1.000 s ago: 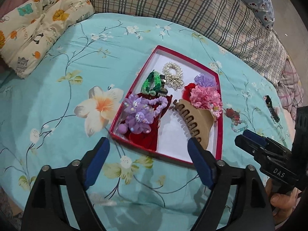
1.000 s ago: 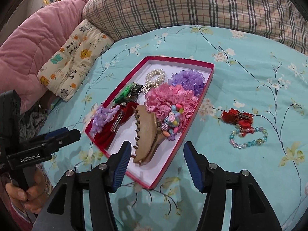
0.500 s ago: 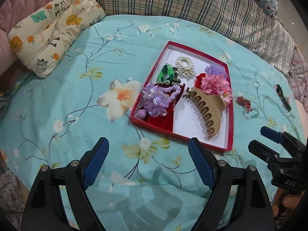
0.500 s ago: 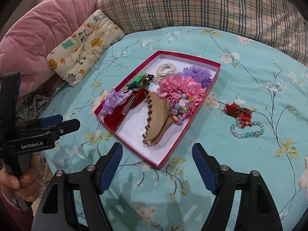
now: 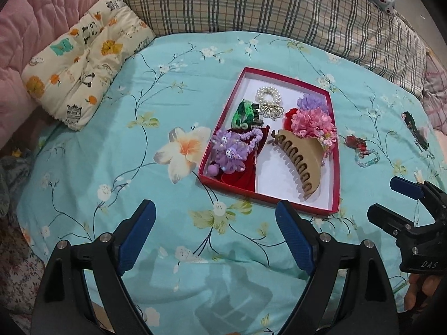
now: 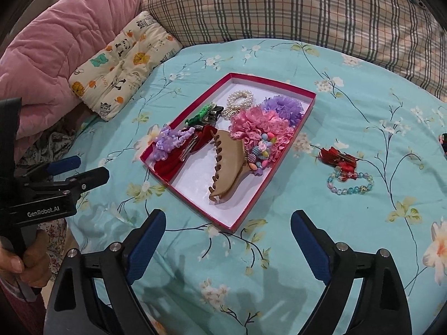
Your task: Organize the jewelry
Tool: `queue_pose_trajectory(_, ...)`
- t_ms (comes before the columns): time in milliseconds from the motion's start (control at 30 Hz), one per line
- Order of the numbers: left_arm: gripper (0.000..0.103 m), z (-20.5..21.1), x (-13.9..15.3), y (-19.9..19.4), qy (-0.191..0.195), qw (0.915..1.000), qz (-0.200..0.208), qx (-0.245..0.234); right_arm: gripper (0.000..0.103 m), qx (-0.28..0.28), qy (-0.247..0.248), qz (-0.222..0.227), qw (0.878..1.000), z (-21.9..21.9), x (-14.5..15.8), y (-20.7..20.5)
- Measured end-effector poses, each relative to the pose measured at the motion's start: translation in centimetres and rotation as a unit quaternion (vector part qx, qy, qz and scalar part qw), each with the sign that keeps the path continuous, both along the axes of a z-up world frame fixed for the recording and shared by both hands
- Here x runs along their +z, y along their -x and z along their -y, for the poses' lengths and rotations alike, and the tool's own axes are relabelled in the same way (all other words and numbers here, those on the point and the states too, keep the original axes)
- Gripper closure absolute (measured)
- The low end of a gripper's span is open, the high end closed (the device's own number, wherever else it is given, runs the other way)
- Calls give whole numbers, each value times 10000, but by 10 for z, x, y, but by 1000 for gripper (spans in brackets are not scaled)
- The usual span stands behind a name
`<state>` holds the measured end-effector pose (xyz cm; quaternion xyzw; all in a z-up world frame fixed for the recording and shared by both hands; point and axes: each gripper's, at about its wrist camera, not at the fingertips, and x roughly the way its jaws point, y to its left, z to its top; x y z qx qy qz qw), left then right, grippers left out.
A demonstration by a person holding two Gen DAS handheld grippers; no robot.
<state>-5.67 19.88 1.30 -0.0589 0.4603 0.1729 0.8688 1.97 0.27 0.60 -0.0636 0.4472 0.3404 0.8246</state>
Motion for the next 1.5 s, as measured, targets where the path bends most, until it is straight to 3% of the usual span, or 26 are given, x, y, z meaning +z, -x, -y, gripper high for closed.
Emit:
queue_pose_trajectory(533, 14, 1, -6, -21, -127, 9999, -93, -57, 8, -39, 305, -82, 9995, -14, -14, -23)
queue_pose_trajectory(1500, 14, 0, -16, -44, -237, 9995, -160, -117, 8, 46, 316, -239, 9992, -31, -24, -43)
